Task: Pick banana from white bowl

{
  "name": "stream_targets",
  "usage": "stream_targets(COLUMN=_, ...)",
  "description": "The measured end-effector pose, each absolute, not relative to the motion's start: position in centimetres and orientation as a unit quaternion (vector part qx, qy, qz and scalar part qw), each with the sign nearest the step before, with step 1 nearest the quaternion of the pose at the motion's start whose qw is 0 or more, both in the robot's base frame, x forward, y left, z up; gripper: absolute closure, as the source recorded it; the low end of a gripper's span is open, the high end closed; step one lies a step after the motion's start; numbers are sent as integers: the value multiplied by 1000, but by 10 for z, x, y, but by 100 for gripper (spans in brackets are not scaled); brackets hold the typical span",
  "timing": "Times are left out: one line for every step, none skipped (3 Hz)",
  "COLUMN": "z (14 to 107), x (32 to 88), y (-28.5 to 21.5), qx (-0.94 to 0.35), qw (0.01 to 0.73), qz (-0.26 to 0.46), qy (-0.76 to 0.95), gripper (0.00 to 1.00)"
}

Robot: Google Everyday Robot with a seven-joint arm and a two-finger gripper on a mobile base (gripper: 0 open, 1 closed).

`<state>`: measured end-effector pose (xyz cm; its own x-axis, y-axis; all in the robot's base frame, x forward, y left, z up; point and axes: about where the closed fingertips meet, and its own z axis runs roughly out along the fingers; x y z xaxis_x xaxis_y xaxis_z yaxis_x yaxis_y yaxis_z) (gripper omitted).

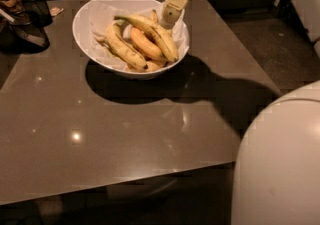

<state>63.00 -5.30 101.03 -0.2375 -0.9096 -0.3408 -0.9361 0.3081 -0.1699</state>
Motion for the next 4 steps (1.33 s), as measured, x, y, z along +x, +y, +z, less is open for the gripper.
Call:
stream_targets(z=1009, x=639, y=-38, qx=-597, qw=188, qz=36, qy=779, gripper=24)
stream_targets(z=1006, x=651, y=-27, qx=-601, qw=189, qz=39, qy=776, gripper=31)
stream_targets(z=1000, x=665, y=-20, qx=-599, qw=188, qz=42, qy=777, gripper=33)
stream_targets(z=987, x=678, y=-14, qx=-594, qw=179, qz=42, qy=783, gripper=34)
